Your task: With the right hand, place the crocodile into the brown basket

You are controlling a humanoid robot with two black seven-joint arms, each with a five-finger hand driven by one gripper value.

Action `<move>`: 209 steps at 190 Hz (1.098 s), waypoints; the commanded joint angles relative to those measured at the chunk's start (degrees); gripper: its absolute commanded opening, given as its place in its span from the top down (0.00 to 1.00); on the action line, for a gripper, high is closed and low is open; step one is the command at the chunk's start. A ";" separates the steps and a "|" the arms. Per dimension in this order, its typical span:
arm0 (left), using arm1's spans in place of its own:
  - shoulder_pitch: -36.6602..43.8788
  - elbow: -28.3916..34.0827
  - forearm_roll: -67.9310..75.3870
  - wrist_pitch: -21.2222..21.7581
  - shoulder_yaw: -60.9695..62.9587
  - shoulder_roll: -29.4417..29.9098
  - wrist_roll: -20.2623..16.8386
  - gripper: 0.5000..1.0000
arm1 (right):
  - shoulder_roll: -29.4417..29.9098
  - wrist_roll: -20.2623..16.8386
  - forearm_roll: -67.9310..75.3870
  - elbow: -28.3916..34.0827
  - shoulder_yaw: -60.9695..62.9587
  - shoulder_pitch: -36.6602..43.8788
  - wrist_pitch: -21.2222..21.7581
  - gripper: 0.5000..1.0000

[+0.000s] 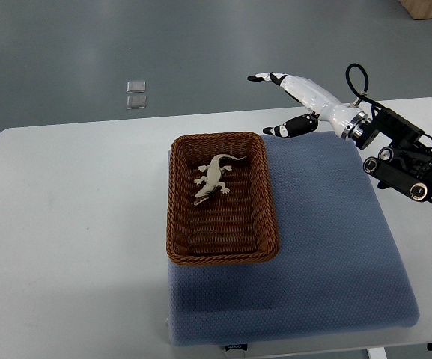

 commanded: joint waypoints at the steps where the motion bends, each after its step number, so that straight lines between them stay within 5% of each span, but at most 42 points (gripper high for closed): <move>1: 0.00 0.00 0.00 0.00 0.01 0.00 0.00 0.00 | -0.07 -1.60 7.20 -2.51 2.27 -1.95 1.52 0.24; 53: 0.00 0.00 0.00 0.00 0.01 0.00 0.00 0.00 | -1.65 -4.15 19.95 -5.24 4.56 -3.36 7.76 0.24; 162: 0.00 0.00 0.00 0.00 0.01 0.00 0.00 0.00 | 3.71 -21.11 8.17 -4.54 42.79 -14.34 20.32 0.23; 209: 0.00 0.00 0.00 0.00 0.01 0.00 0.00 0.00 | 5.64 -21.99 14.06 -4.89 47.19 -15.84 19.27 0.18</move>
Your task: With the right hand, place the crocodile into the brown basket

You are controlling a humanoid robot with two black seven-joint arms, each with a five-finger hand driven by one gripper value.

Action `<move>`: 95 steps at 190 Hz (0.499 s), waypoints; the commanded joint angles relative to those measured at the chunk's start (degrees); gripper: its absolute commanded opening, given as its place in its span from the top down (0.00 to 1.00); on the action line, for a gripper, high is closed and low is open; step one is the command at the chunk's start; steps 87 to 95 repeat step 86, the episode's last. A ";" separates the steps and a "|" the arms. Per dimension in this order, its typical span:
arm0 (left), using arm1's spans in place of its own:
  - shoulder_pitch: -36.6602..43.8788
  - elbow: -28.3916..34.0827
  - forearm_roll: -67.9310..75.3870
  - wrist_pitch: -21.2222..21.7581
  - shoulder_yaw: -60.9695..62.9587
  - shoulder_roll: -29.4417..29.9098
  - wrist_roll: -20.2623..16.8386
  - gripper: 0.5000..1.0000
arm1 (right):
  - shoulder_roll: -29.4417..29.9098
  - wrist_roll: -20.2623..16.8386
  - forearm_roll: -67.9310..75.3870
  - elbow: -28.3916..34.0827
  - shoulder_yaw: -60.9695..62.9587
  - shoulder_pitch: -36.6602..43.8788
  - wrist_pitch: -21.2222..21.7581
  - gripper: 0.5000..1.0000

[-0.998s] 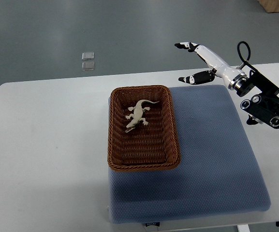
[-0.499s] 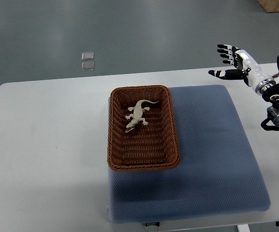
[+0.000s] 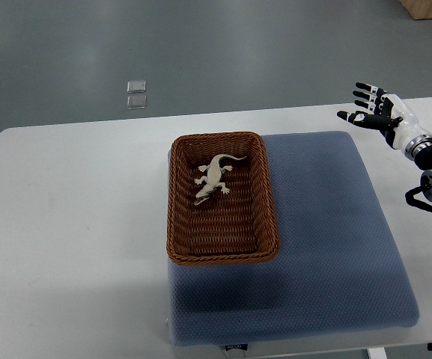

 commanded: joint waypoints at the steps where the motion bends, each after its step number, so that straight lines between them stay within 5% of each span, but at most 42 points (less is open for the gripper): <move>1: 0.00 0.00 0.00 0.00 0.00 0.00 0.00 0.00 | 0.42 0.17 4.91 -0.21 0.53 -0.58 -0.46 0.17; 95: 0.00 0.00 0.00 0.00 0.00 0.00 0.00 0.00 | 2.00 0.61 19.51 -0.03 0.79 -1.99 -0.38 0.14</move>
